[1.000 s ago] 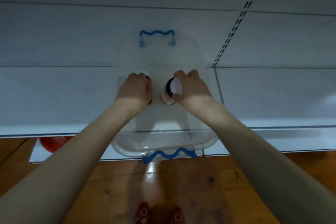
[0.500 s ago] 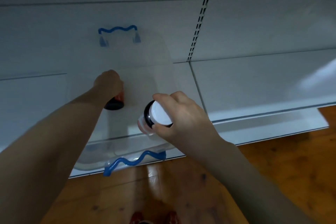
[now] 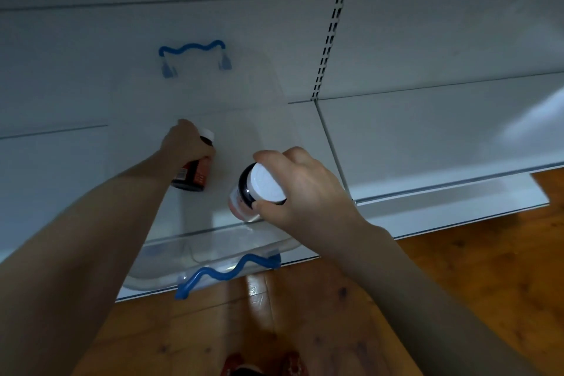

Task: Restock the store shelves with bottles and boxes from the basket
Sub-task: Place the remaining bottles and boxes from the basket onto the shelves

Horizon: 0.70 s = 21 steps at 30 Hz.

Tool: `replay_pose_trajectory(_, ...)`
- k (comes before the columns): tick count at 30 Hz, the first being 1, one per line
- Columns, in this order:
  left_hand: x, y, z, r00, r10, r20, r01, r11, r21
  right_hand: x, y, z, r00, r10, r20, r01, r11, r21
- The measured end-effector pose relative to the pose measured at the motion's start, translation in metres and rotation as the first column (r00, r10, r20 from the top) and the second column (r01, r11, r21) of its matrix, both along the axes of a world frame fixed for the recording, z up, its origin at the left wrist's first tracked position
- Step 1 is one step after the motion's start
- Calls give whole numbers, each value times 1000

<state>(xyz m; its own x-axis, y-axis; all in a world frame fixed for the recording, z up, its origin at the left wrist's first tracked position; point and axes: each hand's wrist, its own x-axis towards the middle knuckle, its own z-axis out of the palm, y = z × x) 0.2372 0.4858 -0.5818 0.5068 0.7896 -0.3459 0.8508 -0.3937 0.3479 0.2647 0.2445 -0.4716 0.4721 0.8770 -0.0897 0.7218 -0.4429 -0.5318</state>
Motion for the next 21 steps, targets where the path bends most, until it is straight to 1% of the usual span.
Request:
replay_pose_trajectory(3,0,-7,12,986,19,169,-15,1000,-25,-1,1,3,1000,-13,-11,13,1000,4)
replay_pose_trajectory(5,-1,-16,27,952,34,304,-32,999,-13,-2,0,7,1000,-23,-14,23,1000,2)
replay_pose_trajectory(8,-13,-35,57,853,96,514,-97,995,-24,-2,0,16,999,-46,-13,46,999,17)
replay_pose_trajectory(10,-25,-50,75,780,106,616,-118,993,-22,-3,0,24,998,-63,-22,63,998,28)
replay_pose_trajectory(12,-39,-65,92,729,108,676,-129,991,-19,-5,0,30,997,-73,-31,74,997,35)
replay_pose_trajectory(15,-61,-86,115,650,133,748,-152,987,-44,-7,-2,38,997,-82,0,81,996,47)
replay_pose_trajectory(17,-74,-99,129,614,114,781,-153,988,-23,-9,-3,45,995,-95,5,94,994,48)
replay_pose_trajectory(19,-88,-108,143,613,53,788,-146,988,46,-11,-5,53,995,-96,-7,96,995,41)
replay_pose_trajectory(21,-104,-116,154,623,-4,782,-101,991,86,-15,-7,61,996,-87,-11,87,996,28)
